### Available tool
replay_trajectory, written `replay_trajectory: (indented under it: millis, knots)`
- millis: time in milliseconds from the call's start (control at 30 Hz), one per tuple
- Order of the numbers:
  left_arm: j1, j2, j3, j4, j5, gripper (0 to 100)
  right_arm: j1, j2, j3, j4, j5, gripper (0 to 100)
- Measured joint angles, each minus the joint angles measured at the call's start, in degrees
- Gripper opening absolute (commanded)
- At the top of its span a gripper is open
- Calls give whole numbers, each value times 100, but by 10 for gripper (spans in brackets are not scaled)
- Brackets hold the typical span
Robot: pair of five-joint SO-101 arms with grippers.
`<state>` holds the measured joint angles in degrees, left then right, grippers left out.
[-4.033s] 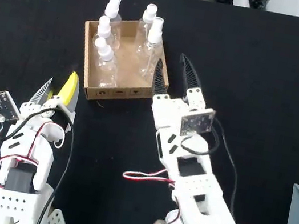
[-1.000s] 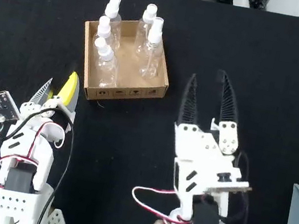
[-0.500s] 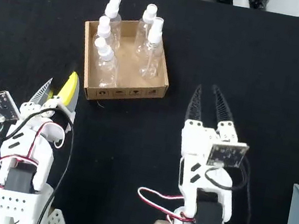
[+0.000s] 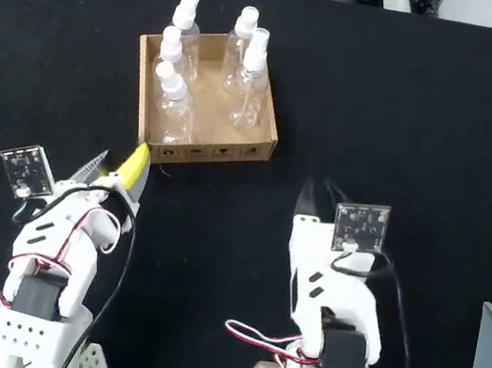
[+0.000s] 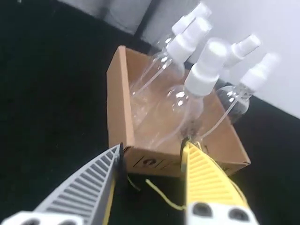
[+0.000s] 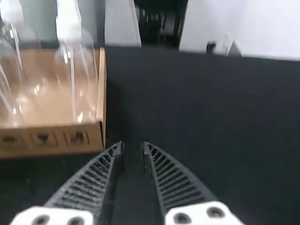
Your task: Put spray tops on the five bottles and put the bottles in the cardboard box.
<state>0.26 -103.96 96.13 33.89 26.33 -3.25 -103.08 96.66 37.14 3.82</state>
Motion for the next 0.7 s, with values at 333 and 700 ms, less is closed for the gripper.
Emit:
replay_trajectory:
  millis: [333,700]
  knots:
    - [53,0,0,1125,18,198,-9,0,0,1398,0,18]
    - [44,0,0,1925,18,198,-9,0,0,2541,9,18]
